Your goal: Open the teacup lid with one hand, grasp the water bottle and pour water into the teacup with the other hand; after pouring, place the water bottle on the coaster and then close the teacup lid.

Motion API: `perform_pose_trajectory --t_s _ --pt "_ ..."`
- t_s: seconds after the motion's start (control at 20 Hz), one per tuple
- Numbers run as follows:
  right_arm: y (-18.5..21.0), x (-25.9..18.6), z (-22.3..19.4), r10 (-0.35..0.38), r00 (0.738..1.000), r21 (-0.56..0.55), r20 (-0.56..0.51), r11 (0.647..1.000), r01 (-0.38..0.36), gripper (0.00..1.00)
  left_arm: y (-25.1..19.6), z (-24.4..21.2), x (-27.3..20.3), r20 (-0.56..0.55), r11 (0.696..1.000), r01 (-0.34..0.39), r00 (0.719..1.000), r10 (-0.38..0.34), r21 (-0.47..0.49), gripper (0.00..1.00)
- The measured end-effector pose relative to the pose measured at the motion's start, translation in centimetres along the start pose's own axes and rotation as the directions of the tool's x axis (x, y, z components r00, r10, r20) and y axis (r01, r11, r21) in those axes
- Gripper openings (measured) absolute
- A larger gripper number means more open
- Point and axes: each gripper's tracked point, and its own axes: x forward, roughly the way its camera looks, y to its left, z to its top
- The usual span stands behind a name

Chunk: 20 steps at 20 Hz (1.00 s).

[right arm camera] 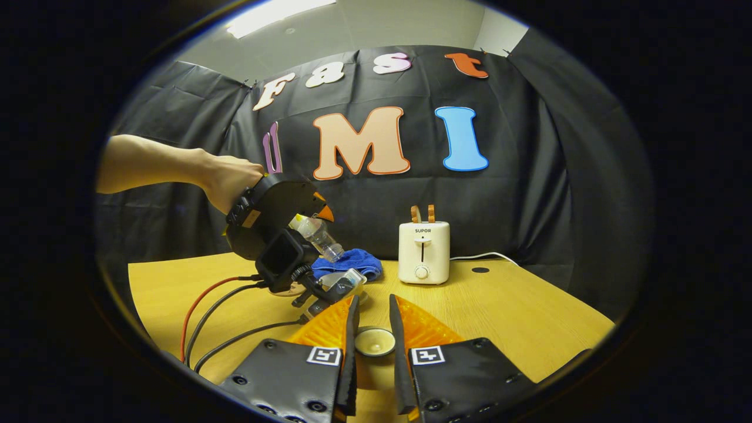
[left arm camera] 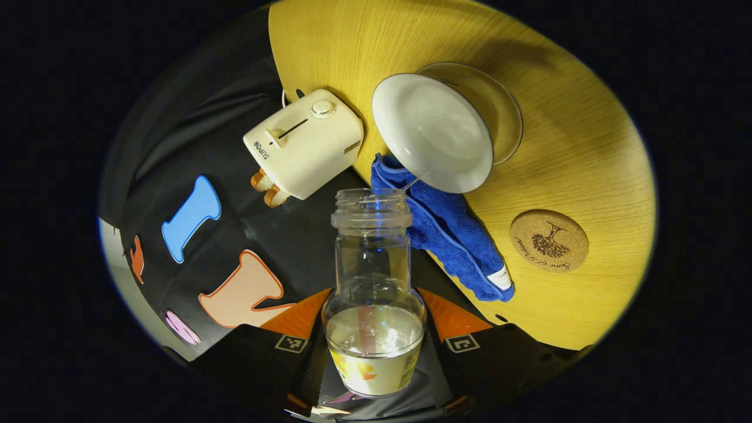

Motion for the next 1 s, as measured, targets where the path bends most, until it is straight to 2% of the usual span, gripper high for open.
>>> perform_pose_trajectory --t_s 0.2,0.35,0.45,0.55,0.6,0.65,0.75,0.8,0.85,0.9,1.0 --pt "0.0 0.0 0.0 0.000 1.000 0.000 0.000 1.000 0.000 0.29 -0.3 0.3 0.3 0.010 1.000 0.002 1.000 -0.002 -0.016 0.69" --pt "0.0 0.0 0.0 0.000 1.000 0.000 0.000 1.000 0.000 0.29 -1.3 0.8 0.6 0.046 0.986 0.024 0.999 -0.016 -0.164 0.69" --pt "0.0 0.0 0.0 0.000 1.000 0.000 0.000 1.000 0.000 0.29 -2.0 1.6 0.9 0.089 0.948 0.053 0.996 -0.027 -0.314 0.67" --pt "0.0 0.0 0.0 0.000 1.000 0.000 0.000 1.000 0.000 0.29 -2.5 2.6 0.8 0.140 0.879 0.086 0.990 -0.022 -0.470 0.69" --pt "0.0 0.0 0.0 0.000 1.000 0.001 0.000 1.000 0.000 0.29 -2.6 3.0 0.8 0.163 0.831 0.101 0.987 -0.013 -0.547 0.69" --pt "0.0 0.1 0.0 0.000 1.000 0.000 0.000 1.000 0.000 0.29 -2.6 3.3 0.7 0.186 0.771 0.118 0.983 0.000 -0.626 0.69" --pt "0.0 0.1 0.0 0.000 1.000 0.000 0.000 1.000 0.000 0.29 -1.7 3.4 0.6 0.223 0.631 0.131 0.972 0.068 -0.764 0.69" --pt "0.0 0.1 0.0 0.000 1.000 0.000 0.000 1.000 0.000 0.29 -1.4 3.2 0.6 0.225 0.549 0.141 0.970 0.088 -0.824 0.68" --pt "0.0 0.0 0.0 0.000 1.000 0.000 0.000 1.000 0.000 0.29 -1.1 2.7 0.6 0.212 0.465 0.134 0.970 0.119 -0.875 0.68" --pt "0.0 0.0 0.0 0.000 1.000 0.000 0.000 1.000 0.000 0.29 -0.3 2.2 0.8 0.202 0.368 0.123 0.962 0.186 -0.921 0.68" --pt "0.0 0.0 0.0 0.000 1.000 0.000 0.000 1.000 0.000 0.29 -0.9 1.9 1.1 0.154 0.126 0.127 0.958 0.241 -0.984 0.68"
